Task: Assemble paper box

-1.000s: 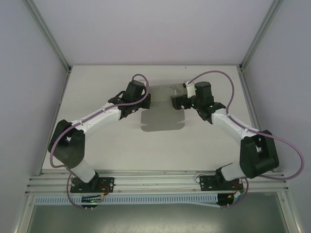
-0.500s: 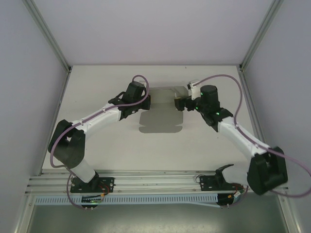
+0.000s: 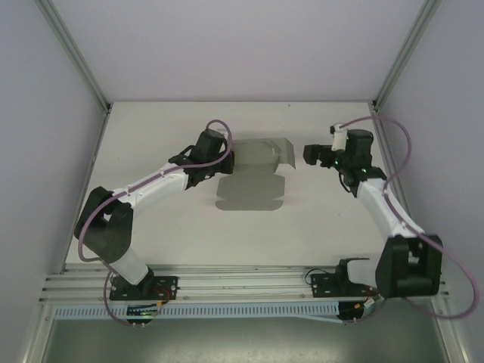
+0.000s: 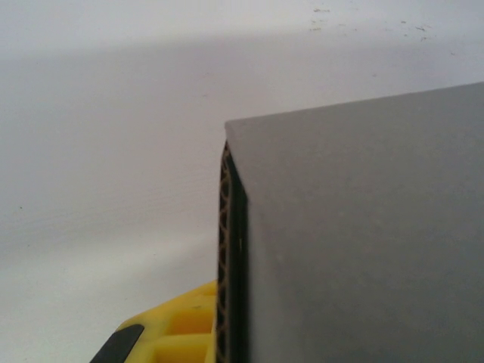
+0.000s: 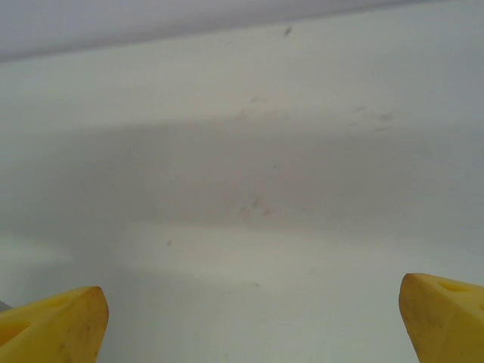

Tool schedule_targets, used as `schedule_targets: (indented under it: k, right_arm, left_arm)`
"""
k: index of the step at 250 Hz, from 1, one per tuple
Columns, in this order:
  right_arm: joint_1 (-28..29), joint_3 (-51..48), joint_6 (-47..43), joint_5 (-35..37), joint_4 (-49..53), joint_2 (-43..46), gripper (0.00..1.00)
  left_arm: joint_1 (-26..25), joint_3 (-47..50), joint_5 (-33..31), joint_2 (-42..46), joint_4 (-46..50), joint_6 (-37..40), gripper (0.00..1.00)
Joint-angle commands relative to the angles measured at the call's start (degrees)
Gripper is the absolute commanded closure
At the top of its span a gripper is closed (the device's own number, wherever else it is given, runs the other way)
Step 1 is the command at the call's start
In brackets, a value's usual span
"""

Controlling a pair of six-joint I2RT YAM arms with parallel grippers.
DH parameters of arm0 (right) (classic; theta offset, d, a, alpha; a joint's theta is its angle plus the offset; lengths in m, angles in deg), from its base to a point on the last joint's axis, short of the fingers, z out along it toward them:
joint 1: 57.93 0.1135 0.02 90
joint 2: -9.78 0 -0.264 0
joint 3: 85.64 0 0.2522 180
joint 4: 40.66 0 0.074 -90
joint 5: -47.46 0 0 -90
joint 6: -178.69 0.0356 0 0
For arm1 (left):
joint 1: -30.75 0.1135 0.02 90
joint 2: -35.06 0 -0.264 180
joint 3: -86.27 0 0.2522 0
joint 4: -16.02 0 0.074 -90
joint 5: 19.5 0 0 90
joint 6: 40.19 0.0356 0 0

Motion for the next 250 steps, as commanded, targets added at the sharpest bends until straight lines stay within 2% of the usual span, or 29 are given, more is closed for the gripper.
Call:
schedule_targets:
  k: [1,38,107,176,211,250]
  right_arm:
    - [3.3,3.9,-3.6,-9.3,2.9,-4.3,0.01]
    - [6.8,6.2,-6.6,-15.0,4.2,-8.4,0.01]
    - [9.8,4.5,-5.9,-23.0,-0.6,-8.9,0.01]
    - [14.4,9.2,-5.3,-20.7,-2.6,-15.6,0.01]
    - [15.5,9.9,-3.9,-13.9,-3.5,-16.4,0.01]
    - [14.4,6.9,-4.0,-9.1,-2.2,-11.5,0.01]
  left_arm:
    - [-0.2,0.6,1.2,2.5,-2.4,1.0,1.00]
    - [-0.2,0.3,1.2,2.6,-2.3,1.1,1.00]
    - [-0.2,-0.5,1.5,1.6,-2.3,1.1,1.00]
    - [-0.3,-0.2,6.5,2.0,-5.3,1.7,1.00]
    - [-0.2,-0.3,5.7,2.1,-4.5,1.4,1.00]
    - [-0.2,0.2,2.6,2.5,-2.8,0.2,1.00]
